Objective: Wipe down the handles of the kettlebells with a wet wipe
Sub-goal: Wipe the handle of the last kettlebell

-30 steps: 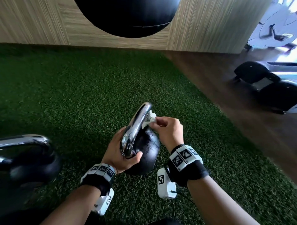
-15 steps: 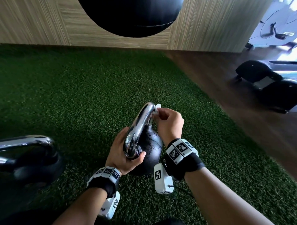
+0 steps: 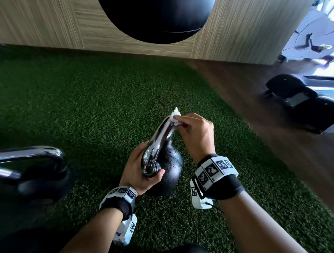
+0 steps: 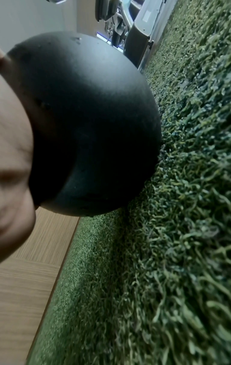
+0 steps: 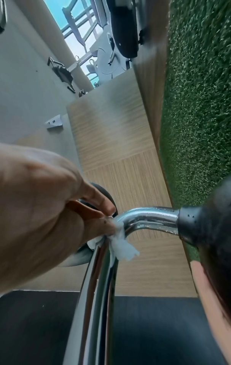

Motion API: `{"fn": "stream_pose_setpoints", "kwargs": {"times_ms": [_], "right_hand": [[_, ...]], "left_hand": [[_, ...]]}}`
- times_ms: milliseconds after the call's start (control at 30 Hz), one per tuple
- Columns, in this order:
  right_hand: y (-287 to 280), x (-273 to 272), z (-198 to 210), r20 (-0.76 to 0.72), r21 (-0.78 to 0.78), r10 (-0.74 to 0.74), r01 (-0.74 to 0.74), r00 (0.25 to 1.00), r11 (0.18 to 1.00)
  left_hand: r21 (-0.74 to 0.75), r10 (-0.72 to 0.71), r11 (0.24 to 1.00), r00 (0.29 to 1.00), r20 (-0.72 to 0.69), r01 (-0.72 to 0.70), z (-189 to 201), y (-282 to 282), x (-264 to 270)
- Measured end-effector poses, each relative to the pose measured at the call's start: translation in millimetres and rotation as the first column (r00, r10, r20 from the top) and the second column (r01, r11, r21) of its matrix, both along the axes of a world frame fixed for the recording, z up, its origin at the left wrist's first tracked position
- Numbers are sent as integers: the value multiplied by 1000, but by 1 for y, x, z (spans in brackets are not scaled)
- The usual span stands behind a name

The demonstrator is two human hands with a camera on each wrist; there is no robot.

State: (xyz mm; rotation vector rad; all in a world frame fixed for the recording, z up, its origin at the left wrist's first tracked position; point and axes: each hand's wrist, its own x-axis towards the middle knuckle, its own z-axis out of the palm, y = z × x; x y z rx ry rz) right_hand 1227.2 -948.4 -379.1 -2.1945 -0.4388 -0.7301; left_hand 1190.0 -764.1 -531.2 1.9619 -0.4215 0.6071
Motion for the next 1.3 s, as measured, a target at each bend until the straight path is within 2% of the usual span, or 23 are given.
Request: {"fn": "stream_pose_setpoints", "kwargs": {"times_ms": [167,233,300,433,500,633,700,800,867,933,1067,1133,1300], "right_hand": [[2,-24,4,52,-109,161,-155,986,982],[1,-35,4,33,-166,224,-216,974,962],[1,-39,5,10,-162,227,-223,974,961],[4,-34,12,-52,-48,123,-125,991,991],[3,-43,7,-118,-8,149,-151,982,989],[5,-62,-5,-404,234,322,-243,856,941],[5,-60,-7,-456,309,363,-238,813,921],[6,-58,-10,-489,326,385,-245,783,913],[8,-60,-15,-511,314,374,-237,774,919],[9,-60,-19,-520,283,364,-246,773,927],[11,-61,-28,-515,111,263,-240,816,964],[14,-61,-33,-503,41,220,-231,836,972],[15,-58,-42,-474,-39,239,-291,848,956]], "left_hand": [[4,29,1000,1000,11,-29,-2,1,0],[-4,43,999,999,17,-43,-1,1,0],[-14,38,999,999,16,-38,1,1,0],[1,7,1000,1000,-4,-7,7,2,-3],[16,16,1000,999,-46,-15,10,1,-6],[3,10,1000,995,-94,-10,10,0,-9],[-13,22,1000,991,-131,-24,8,0,-10],[41,56,998,982,-180,-50,7,-2,-11],[63,75,996,978,-195,-64,6,-3,-11],[21,54,998,979,-198,-51,3,-2,-10],[-60,-21,998,983,-185,10,-2,4,-9],[-26,-35,999,984,-176,31,1,4,-8],[124,39,992,987,-159,-19,-3,4,-5]]}}
